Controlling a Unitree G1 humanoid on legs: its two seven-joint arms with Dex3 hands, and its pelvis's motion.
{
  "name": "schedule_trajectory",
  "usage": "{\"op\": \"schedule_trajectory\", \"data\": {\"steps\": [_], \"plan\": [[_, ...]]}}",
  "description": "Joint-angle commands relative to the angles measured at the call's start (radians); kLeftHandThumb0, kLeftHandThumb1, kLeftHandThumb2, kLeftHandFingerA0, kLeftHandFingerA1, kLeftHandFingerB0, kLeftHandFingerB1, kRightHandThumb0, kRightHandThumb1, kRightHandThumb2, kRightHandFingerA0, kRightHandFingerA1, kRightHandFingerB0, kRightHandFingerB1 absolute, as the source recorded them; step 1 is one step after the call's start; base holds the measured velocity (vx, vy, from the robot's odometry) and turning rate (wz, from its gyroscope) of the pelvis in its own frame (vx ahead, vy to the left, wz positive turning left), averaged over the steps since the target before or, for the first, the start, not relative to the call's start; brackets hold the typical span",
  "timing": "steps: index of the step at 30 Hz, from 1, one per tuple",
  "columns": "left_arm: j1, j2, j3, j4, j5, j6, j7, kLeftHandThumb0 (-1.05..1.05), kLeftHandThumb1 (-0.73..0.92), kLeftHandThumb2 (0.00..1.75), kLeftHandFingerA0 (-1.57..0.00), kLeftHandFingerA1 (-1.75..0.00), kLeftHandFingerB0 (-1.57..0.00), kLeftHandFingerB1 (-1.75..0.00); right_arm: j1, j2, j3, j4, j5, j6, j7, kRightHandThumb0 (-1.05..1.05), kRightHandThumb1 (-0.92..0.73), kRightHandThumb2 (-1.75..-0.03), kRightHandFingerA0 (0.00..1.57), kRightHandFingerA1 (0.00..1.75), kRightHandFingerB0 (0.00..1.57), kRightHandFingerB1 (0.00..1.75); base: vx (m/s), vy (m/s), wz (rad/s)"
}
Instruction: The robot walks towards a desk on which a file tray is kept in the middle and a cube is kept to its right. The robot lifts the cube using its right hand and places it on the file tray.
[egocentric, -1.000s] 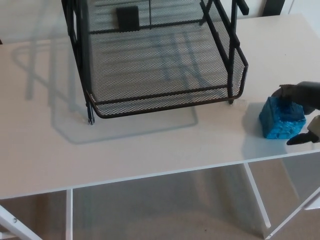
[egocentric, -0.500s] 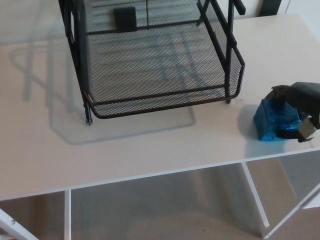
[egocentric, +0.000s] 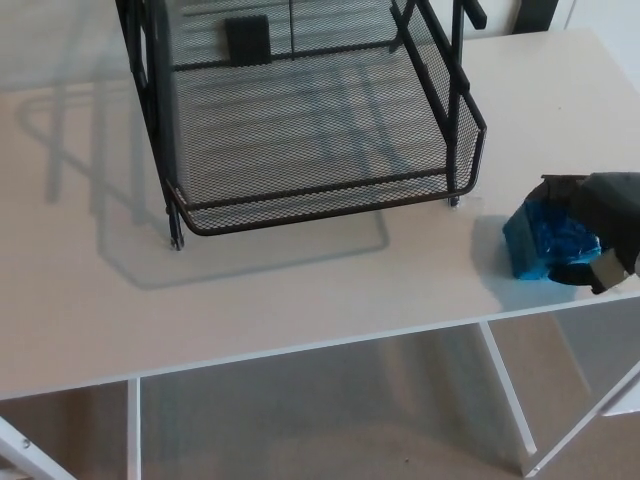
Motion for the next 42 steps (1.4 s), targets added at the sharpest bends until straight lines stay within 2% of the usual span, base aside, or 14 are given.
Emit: {"op": "schedule_trajectory", "data": {"steps": [1,2,7,13,14,15,20,24,25,30,33,37,38,42], "plan": [[0.017,0.030,-0.006,-0.046,0.028,0.004,0.013,-0.74,0.86,0.66,-0.33,-0.60,-0.22,-0.43,0.065,-0.074,-0.079,-0.034,0.003,-0.173,-0.167,-0.20,-0.68,-0.67,0.95,1.38,0.94,0.66,0.00,0.000,0.00],[0.013,0.028,0.003,-0.040,0.015,0.001,0.002,-0.72,0.67,1.02,-0.29,-0.62,-0.16,-0.51,0.054,-0.081,-0.089,-0.044,-0.003,-0.164,-0.161,-0.20,-0.68,-0.67,0.97,1.31,0.94,0.64,0.00,0.000,0.00],[-0.006,0.028,0.004,0.012,0.010,-0.035,-0.023,-0.76,0.87,0.66,-0.30,-0.55,-0.16,-0.39,-0.031,-0.127,-0.180,-0.046,0.049,-0.243,-0.105,-0.16,-0.68,-0.79,0.95,1.48,0.93,0.71,0.00,0.000,0.00],[0.002,0.025,0.003,-0.014,0.017,-0.028,-0.014,-0.75,0.70,1.04,-0.33,-0.63,-0.12,-0.50,-0.197,-0.084,-0.291,-0.106,0.100,-0.206,-0.093,-0.14,-0.68,-0.79,0.89,1.63,0.93,0.74,0.00,0.000,0.00],[-0.007,0.026,0.000,-0.001,0.019,-0.023,-0.017,-0.75,0.89,0.67,-0.35,-0.57,-0.15,-0.38,-0.239,-0.066,-0.319,-0.123,0.130,-0.188,-0.062,-0.16,-0.69,-0.79,0.89,1.58,0.92,0.75,0.00,0.000,0.00],[-0.014,0.027,-0.002,0.012,0.020,-0.033,-0.021,-0.76,0.72,1.05,-0.30,-0.61,-0.10,-0.48,-0.264,-0.058,-0.331,-0.138,0.145,-0.184,-0.042,-0.19,-0.71,-0.74,0.89,1.60,0.90,0.74,0.00,0.000,0.00],[-0.022,0.030,0.002,0.021,0.017,-0.040,-0.026,-0.77,0.72,1.06,-0.33,-0.62,-0.12,-0.49,-0.438,0.025,-0.329,-0.218,0.138,-0.109,0.025,-0.20,-0.66,-0.66,0.89,1.66,0.91,0.66,0.00,0.000,0.00],[-0.026,0.027,0.002,0.020,0.017,-0.032,-0.028,-0.75,0.72,1.05,-0.32,-0.62,-0.11,-0.49,-0.482,0.160,-0.354,-0.294,0.249,0.013,0.120,-0.21,-0.66,-0.77,1.03,1.40,0.93,0.69,0.00,0.000,0.00],[-0.024,0.028,0.001,0.018,0.018,-0.033,-0.029,-0.73,0.90,0.67,-0.33,-0.55,-0.17,-0.40,-0.486,0.198,-0.369,-0.319,0.282,0.060,0.136,-0.19,-0.65,-0.77,1.03,1.38,0.95,0.67,0.00,0.000,0.00],[-0.031,0.028,-0.007,0.033,0.025,-0.046,-0.030,-0.72,0.92,0.67,-0.30,-0.57,-0.17,-0.42,-0.517,0.295,-0.304,-0.378,0.210,0.108,0.152,-0.21,-0.67,-0.74,0.90,1.51,0.93,0.66,0.00,0.000,0.00],[-0.024,0.025,-0.008,0.031,0.027,-0.055,-0.024,-0.74,0.72,1.06,-0.32,-0.63,-0.12,-0.51,-0.521,0.298,-0.208,-0.368,0.150,0.174,0.288,-0.23,-0.70,-0.64,1.01,1.22,0.92,0.57,0.00,0.000,0.00],[-0.018,0.022,-0.003,0.002,0.019,-0.020,-0.026,-0.72,0.90,0.68,-0.33,-0.58,-0.16,-0.40,-0.511,0.296,-0.127,-0.297,0.114,0.171,0.349,-0.22,-0.67,-0.65,1.06,1.23,0.91,0.59,0.00,0.000,0.00],[-0.020,0.023,-0.006,0.001,0.023,-0.016,-0.026,-0.70,0.71,1.06,-0.30,-0.62,-0.10,-0.49,-0.476,0.310,-0.117,-0.217,0.134,0.106,0.319,-0.17,-0.66,-0.67,1.10,1.12,0.91,0.64,0.00,0.000,0.00],[-0.034,0.019,-0.006,0.028,0.022,-0.026,-0.022,-0.75,0.72,1.05,-0.32,-0.62,-0.11,-0.49,-0.470,0.313,-0.069,-0.119,0.123,0.114,0.349,-0.13,-0.64,-0.70,1.09,1.12,0.89,0.66,0.00,0.000,0.00]]}}
